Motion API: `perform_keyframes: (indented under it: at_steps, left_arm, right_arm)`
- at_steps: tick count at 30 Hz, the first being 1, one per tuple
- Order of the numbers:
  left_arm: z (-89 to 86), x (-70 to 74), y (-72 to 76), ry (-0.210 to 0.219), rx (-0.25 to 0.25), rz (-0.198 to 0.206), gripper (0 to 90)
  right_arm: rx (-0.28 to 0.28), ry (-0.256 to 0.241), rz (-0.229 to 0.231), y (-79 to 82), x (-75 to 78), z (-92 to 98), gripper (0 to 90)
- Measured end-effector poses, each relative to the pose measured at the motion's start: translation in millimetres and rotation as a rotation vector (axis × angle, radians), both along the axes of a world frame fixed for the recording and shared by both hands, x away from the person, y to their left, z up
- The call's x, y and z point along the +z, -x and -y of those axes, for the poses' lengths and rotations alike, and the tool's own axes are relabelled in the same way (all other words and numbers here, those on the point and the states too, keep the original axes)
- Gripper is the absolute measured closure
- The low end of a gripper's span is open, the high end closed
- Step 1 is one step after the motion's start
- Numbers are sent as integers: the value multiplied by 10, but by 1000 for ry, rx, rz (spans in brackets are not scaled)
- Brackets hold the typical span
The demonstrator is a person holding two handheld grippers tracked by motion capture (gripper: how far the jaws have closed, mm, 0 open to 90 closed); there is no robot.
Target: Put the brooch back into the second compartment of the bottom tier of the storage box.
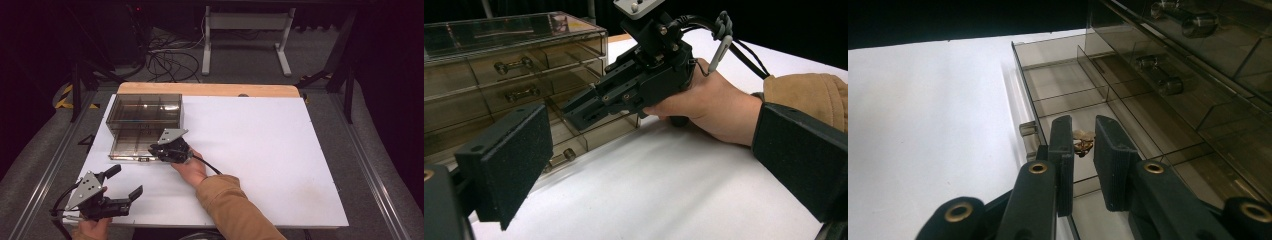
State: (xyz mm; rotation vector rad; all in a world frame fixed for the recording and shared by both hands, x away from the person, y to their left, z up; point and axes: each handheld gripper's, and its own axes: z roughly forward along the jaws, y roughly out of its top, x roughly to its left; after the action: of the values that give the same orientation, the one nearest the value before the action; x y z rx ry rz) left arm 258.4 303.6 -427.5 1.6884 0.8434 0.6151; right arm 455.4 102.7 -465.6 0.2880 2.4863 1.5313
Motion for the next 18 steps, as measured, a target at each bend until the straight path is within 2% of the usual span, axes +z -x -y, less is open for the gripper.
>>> perform_keyframes:
  at_steps: [6, 13, 18]
  left_arm:
    - [-1, 1, 0, 1, 0, 0, 39]
    - [-6, 1, -2, 1, 0, -2, 39]
    - [-11, 1, -6, 1, 1, 0, 39]
  right_arm:
    - [1, 5, 9, 4, -2, -10, 775]
    - [1, -6, 15, 8, 10, -8, 673]
    - [1, -28, -18, 22, 74, 24, 564]
